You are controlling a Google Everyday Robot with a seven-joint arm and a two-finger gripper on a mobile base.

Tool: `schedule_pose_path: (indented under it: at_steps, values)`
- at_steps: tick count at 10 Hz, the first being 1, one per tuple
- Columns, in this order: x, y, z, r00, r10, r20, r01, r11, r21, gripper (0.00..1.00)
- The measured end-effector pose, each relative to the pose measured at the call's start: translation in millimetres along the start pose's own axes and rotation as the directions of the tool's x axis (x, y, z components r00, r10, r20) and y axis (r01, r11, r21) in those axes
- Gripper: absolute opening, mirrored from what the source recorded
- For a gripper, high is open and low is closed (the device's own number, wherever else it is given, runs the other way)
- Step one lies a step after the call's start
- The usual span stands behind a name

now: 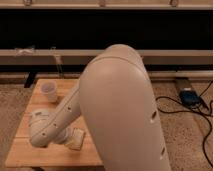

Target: Place the white sponge in the ceramic bowl

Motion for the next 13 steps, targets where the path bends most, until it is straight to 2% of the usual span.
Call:
schedule_pose_path:
  at_steps: [2, 6, 10, 11, 13]
  values:
    - [10, -9, 5, 0.992, -0.124, 0.012, 0.124, 0.992, 0.015, 0.68]
    - [36, -26, 21, 0.968, -0.248, 0.026, 0.249, 0.968, -0.025, 0.68]
    - [24, -17, 35, 0.943, -0.33, 0.044, 0.332, 0.942, -0.051, 0.68]
    - [18, -13, 42, 0.939, -0.338, 0.056, 0.341, 0.939, -0.053, 0.68]
    - [9, -12, 52, 0.94, -0.332, 0.077, 0.337, 0.94, -0.057, 0.68]
